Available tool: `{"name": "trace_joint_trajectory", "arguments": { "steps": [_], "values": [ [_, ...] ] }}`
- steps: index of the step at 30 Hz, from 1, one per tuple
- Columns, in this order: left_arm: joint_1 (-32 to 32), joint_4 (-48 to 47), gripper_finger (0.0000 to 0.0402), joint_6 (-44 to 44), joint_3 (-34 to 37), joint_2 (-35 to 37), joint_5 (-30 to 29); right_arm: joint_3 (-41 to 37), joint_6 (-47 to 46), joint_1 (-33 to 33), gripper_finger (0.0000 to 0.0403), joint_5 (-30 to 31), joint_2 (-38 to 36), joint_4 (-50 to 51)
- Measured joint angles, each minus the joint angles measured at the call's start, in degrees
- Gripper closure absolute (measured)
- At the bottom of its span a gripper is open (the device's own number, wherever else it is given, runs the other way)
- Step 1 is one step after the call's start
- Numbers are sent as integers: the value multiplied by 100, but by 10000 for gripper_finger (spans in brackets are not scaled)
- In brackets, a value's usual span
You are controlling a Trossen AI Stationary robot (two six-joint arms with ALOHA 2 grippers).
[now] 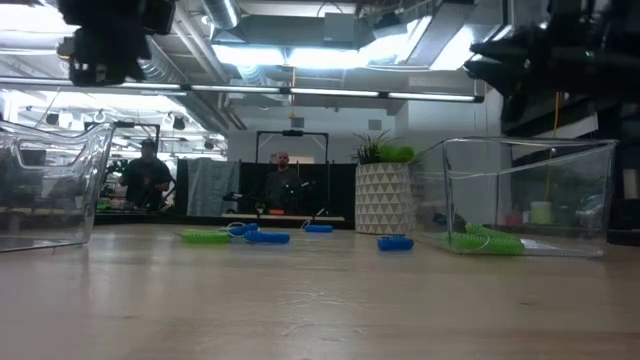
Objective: Sort spring keychains
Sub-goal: Put the green spring keychain into the top transparent bin
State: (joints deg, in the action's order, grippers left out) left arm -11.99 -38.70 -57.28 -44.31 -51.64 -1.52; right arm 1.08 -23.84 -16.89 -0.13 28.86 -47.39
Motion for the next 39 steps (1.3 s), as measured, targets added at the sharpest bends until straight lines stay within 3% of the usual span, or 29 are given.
{"name": "trace_joint_trajectory", "arguments": {
  "steps": [10,25,34,39],
  "values": [
    [502,558,288,468,-124,2,14,-29,607,-403,276,62,-877,1073],
    [1239,553,288,1176,-149,2,221,-22,541,-749,276,429,-2442,4699],
    [1878,550,288,1687,-149,-60,447,-11,634,-760,276,466,-2441,4690],
    [2178,655,288,2037,-149,-441,837,-11,911,-758,276,468,-2441,4687]
  ]
}}
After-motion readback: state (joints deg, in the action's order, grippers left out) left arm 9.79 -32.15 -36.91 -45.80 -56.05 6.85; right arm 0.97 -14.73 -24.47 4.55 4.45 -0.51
